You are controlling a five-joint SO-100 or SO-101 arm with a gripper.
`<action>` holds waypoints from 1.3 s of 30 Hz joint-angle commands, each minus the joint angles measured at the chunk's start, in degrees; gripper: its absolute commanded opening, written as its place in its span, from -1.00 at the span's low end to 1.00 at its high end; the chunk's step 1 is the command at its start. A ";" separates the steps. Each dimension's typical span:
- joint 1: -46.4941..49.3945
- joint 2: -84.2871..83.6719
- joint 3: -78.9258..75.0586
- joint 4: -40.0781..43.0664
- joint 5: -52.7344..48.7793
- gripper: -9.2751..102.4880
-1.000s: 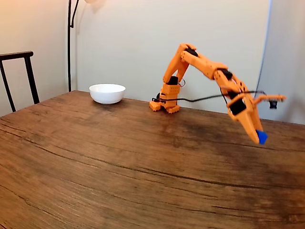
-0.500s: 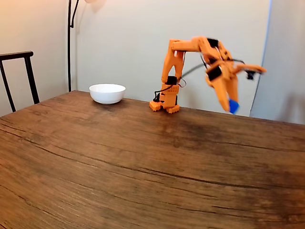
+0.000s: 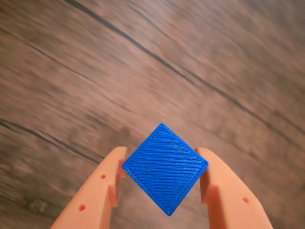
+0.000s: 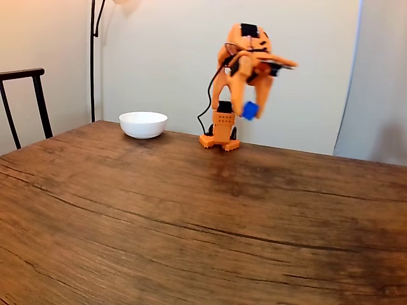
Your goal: Grasp the cube and drop it in the bowl
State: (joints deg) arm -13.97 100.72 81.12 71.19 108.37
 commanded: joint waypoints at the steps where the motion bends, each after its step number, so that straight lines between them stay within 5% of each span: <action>1: 3.69 3.16 -1.23 2.46 0.35 -0.59; 22: 48.08 18.63 -2.11 28.74 22.41 -0.59; 39: 75.41 18.28 -1.23 29.44 36.47 -0.59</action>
State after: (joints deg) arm 59.50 117.86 81.04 97.29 143.35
